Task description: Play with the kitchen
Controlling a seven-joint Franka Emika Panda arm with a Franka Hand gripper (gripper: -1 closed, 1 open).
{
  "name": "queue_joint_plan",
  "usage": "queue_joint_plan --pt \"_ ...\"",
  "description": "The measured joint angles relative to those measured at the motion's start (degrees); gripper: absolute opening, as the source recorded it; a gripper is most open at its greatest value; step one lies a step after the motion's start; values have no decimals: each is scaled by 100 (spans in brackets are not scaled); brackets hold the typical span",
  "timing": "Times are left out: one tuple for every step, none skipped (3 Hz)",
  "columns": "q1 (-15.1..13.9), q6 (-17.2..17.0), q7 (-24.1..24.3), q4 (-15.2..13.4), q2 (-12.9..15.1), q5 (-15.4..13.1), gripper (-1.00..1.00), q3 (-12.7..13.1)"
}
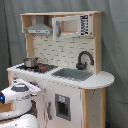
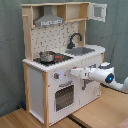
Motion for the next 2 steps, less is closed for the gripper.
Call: queue_joint_plan --pt "14 -65 -606 11 0 0 -100 4" --pt "31 -153 -1197 26 0 0 -100 9"
